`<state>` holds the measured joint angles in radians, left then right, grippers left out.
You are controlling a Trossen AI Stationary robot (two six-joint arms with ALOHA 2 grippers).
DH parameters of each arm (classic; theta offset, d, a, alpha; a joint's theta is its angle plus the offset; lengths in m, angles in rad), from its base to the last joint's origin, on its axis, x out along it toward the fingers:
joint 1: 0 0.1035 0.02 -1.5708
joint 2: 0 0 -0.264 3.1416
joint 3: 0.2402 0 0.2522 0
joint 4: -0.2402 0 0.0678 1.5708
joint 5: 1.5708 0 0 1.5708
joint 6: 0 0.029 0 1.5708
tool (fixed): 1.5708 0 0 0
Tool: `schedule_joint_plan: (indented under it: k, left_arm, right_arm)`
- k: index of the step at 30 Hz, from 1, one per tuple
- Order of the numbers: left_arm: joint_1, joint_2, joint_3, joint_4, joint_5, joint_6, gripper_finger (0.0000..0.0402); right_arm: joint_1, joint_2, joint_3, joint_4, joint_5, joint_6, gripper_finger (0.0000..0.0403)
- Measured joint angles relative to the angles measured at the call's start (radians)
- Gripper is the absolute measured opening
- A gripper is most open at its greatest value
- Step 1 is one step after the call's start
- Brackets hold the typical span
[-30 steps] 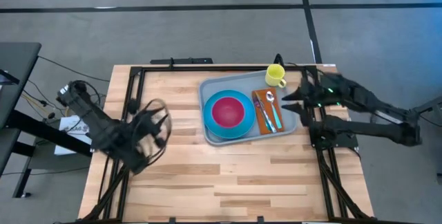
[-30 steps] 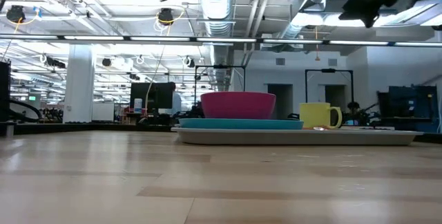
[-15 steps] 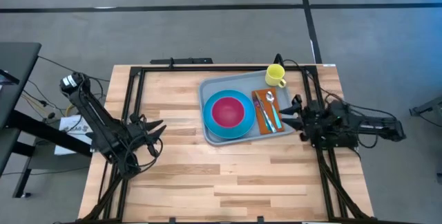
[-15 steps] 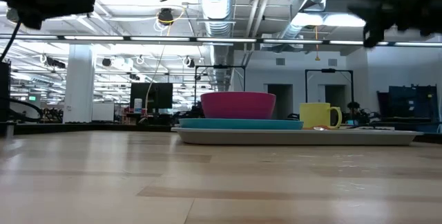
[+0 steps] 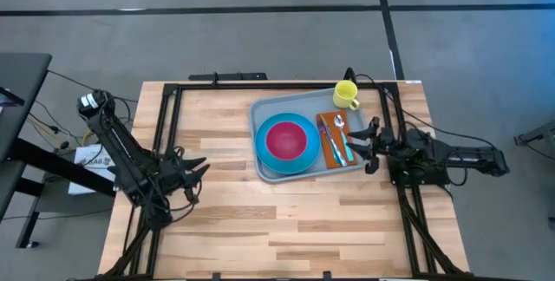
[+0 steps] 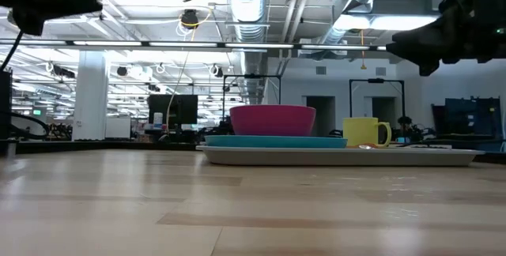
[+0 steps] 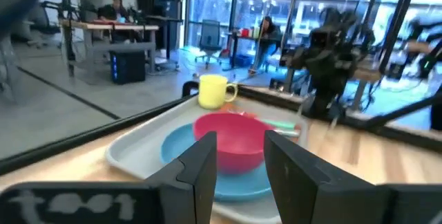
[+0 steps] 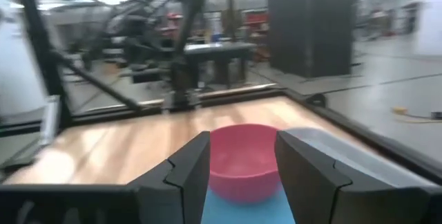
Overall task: Set up tray
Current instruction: Return to Home Position
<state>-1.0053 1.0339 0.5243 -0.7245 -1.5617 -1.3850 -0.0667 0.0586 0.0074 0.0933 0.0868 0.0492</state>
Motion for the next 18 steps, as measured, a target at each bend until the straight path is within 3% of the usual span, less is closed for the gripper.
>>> schedule_joint_plan:
  k: [5,11,13,18]
  left_arm:
    - [-0.002,0.0,0.039,0.299,0.03,0.215,0.0108]
    - [0.057,0.002,0.048,0.911,0.157,0.726,0.0108]
    - [0.111,0.021,0.049,1.054,0.305,0.912,0.0108]
    - [0.283,0.09,0.049,1.26,0.941,1.404,0.0108]
  right_arm:
    - [-0.029,0.0,0.0,0.006,0.09,-0.006,0.0154]
    - [-0.076,0.0,-0.001,0.006,0.101,-0.006,0.0154]
    - [-0.088,0.0,-0.001,0.006,0.1,-0.006,0.0154]
    - [-0.11,0.0,-0.001,0.01,0.099,-0.006,0.0154]
